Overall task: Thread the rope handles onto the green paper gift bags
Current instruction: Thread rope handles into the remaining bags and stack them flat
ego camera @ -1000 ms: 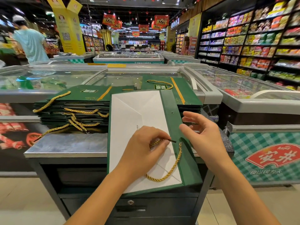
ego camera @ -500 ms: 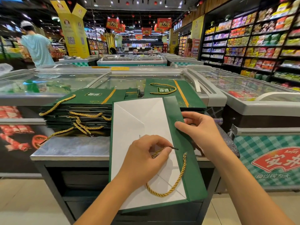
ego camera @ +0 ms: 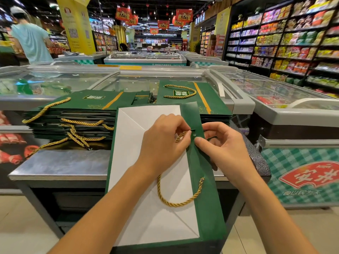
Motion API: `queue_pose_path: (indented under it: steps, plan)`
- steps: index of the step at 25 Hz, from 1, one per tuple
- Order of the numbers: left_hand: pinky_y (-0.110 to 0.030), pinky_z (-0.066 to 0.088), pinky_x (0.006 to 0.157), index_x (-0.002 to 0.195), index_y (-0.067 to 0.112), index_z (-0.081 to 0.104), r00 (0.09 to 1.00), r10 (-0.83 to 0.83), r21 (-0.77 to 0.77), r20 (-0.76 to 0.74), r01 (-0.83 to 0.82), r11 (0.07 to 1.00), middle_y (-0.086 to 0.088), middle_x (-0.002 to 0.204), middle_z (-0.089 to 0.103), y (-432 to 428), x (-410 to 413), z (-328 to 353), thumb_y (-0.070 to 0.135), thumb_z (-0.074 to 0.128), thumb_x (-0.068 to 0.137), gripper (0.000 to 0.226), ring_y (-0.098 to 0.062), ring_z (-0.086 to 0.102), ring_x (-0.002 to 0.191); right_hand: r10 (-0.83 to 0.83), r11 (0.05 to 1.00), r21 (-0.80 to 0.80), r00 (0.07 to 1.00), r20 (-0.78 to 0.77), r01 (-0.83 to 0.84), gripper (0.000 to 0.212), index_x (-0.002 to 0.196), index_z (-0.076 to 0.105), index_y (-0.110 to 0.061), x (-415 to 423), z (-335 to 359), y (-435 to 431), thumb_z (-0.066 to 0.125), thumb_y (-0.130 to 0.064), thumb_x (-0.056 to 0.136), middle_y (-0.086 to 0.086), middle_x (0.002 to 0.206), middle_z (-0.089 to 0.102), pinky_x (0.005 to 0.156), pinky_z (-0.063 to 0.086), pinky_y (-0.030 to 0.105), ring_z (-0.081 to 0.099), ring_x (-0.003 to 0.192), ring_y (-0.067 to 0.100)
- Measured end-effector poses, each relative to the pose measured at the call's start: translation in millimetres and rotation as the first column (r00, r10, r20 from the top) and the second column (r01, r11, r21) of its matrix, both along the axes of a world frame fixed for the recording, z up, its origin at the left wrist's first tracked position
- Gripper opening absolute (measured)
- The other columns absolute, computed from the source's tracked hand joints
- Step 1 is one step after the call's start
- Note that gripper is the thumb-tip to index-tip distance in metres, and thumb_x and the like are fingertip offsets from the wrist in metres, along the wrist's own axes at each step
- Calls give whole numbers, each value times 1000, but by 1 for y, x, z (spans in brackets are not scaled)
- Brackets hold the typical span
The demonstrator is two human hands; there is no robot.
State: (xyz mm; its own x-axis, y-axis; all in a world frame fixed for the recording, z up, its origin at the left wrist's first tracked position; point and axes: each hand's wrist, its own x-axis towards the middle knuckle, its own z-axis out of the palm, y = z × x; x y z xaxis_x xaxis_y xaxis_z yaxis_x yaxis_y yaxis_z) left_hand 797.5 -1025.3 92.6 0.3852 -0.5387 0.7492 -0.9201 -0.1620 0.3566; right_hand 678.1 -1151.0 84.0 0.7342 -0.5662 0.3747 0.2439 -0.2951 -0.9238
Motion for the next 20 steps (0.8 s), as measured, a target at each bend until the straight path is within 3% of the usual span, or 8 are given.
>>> queue_pose_path:
  steps: [4, 6, 9, 13, 15, 17, 18, 20]
  plan:
    - [-39, 51, 64, 88, 18, 66, 999, -46, -21, 12, 46, 999, 7, 83, 63, 0, 4, -7, 28, 63, 89, 11, -13, 54, 80, 16, 1000, 11, 1000, 13, -16, 17, 105, 70, -16, -1, -2, -3, 68, -5, 93, 11, 85, 65, 36, 40, 24, 58, 64, 23]
    - [-40, 50, 64, 87, 18, 65, 999, -53, -20, 11, 54, 998, 8, 82, 62, 1, 5, -7, 26, 63, 89, 9, -14, 54, 79, 27, 999, 23, 999, 23, -27, 18, 106, 71, -15, -1, -2, -3, 61, -4, 97, 16, 87, 66, 38, 41, 25, 59, 58, 16]
    - [-40, 49, 63, 87, 18, 65, 998, -53, -20, 26, 53, 998, 8, 81, 62, 1, 6, -9, 24, 64, 89, 7, -14, 53, 79, 41, 998, 49, 998, 50, -43, 31, 108, 72, -9, -1, -3, -6, 46, 5, 99, 0, 72, 65, 44, 43, 20, 52, 51, 9]
    - [-35, 52, 64, 90, 18, 70, 998, -57, -21, 34, 58, 998, 8, 86, 66, 0, 8, -10, 27, 64, 91, 10, -13, 54, 81, 71, 997, -8, 996, 55, -70, 22, 114, 73, -12, -3, -2, -5, 56, -4, 102, 5, 86, 71, 49, 49, 19, 61, 57, 10]
    - [-31, 53, 65, 95, 18, 72, 998, -65, -27, 25, 66, 997, 8, 88, 68, 0, 7, -9, 27, 66, 91, 12, -11, 55, 83, 90, 996, -24, 995, 49, -89, 20, 116, 72, -18, -2, -2, -5, 61, -11, 100, 8, 97, 71, 53, 57, 30, 66, 63, 25]
    - [-31, 53, 67, 100, 19, 71, 995, -90, -42, -52, 88, 995, 8, 89, 68, 1, 5, -8, 24, 71, 90, 10, -12, 57, 83, 102, 993, -57, 994, 32, -100, 22, 117, 72, -24, 0, -3, -9, 62, -14, 100, 11, 101, 68, 63, 60, 54, 62, 71, 47]
    - [-31, 53, 68, 100, 19, 69, 988, -107, -55, -108, 102, 993, 8, 88, 67, 1, 6, -7, 22, 73, 90, 11, -13, 58, 83, 113, 992, -66, 993, 24, -111, 23, 118, 72, -25, 1, -4, -11, 63, -13, 100, 14, 101, 65, 67, 56, 60, 57, 70, 49]
    - [-24, 50, 69, 97, 18, 69, 977, -124, -65, -176, 114, 991, 9, 86, 65, 3, 7, -6, 20, 75, 89, 11, -13, 59, 83, 129, 990, -62, 991, 24, -127, 26, 119, 71, -26, 3, -5, -12, 64, -11, 99, 16, 101, 62, 68, 51, 56, 51, 68, 40]
